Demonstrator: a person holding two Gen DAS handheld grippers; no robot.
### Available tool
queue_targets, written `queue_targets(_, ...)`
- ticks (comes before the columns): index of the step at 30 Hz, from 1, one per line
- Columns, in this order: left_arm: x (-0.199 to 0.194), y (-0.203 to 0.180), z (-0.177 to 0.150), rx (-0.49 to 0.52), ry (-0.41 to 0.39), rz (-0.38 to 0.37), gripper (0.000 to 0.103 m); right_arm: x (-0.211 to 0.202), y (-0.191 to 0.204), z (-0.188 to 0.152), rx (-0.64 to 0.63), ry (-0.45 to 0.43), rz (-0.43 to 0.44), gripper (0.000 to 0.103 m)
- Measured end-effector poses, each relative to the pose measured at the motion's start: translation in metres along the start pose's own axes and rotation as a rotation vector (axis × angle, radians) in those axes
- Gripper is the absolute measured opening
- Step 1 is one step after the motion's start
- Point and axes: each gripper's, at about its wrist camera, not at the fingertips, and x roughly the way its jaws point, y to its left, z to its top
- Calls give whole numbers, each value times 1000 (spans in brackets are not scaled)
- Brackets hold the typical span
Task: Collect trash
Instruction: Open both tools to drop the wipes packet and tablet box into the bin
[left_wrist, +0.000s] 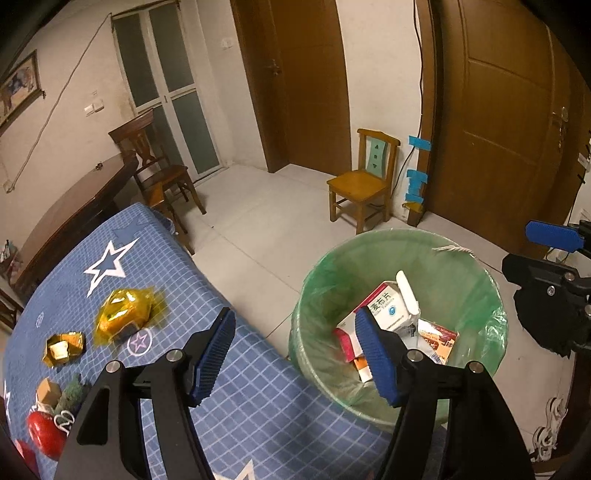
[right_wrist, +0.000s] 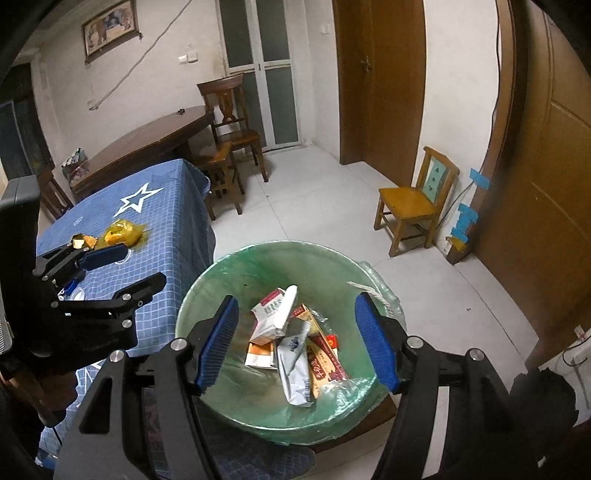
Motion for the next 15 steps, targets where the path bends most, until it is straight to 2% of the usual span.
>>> queue_targets(9, -46, 41, -43, -58, -63, 77, 75, -17, 47, -5, -69, -152, 83, 63)
queue_targets(12, -63, 60, -60, -105, -73, 88, 76, -13, 73, -10, -104, -176, 133, 63)
queue_targets(15, -85, 83, -82, -152, -88, 111, 77, -4, 100, -12, -130, -161, 191, 63)
